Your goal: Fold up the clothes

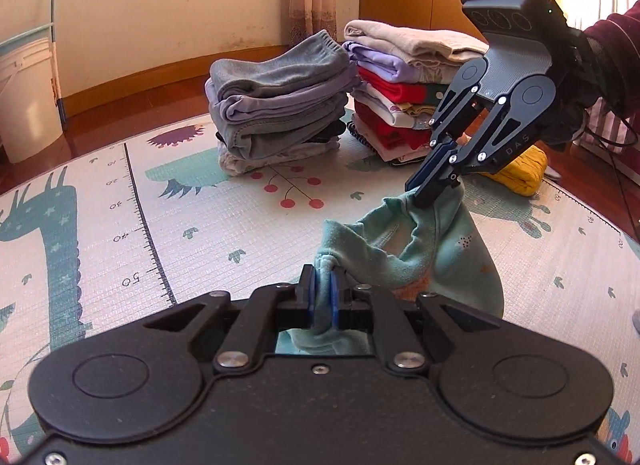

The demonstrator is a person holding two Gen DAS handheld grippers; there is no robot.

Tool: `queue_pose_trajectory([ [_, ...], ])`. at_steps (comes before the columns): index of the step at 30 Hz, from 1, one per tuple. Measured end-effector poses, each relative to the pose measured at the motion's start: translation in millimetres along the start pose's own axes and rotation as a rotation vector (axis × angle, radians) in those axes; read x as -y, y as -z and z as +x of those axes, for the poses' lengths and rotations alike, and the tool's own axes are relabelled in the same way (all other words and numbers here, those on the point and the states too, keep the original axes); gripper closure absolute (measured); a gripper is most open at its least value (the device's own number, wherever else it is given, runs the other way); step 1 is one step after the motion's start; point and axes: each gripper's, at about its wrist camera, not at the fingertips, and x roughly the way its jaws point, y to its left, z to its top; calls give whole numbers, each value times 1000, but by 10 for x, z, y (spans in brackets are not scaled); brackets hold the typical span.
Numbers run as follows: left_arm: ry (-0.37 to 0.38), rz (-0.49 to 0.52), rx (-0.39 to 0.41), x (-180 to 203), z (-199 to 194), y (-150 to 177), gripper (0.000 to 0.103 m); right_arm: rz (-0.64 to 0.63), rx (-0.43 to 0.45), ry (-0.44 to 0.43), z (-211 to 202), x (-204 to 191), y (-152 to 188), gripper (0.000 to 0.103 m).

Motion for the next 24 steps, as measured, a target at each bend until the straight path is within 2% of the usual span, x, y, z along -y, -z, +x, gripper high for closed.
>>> queue_pose_trajectory([
  [10, 23, 6, -102, -254, 594, -39, 97, 283, -19, -68, 509, 700, 207, 90],
  [16, 3, -94, -126, -380, 793, 110, 97, 475, 66, -46, 665, 974, 349, 88],
  [18, -22, -145, -118, -416, 758, 179, 91, 509, 88, -35, 629, 1031, 404, 85],
  [19, -38, -183, -96, -441, 683, 209, 90, 516, 94, -36, 595, 1044, 438, 81],
  [20, -45, -243, -68, -482, 579, 242, 90, 523, 100, -36, 562, 1058, 473, 68],
  [21, -50, -307, -39, -519, 471, 279, 84, 530, 106, -36, 529, 1071, 507, 59],
  [22, -54, -363, -15, -543, 372, 319, 79, 537, 111, -36, 497, 1082, 543, 56],
  [24, -49, -457, 18, -557, 218, 397, 76, 567, 88, -27, 465, 1048, 672, 53],
])
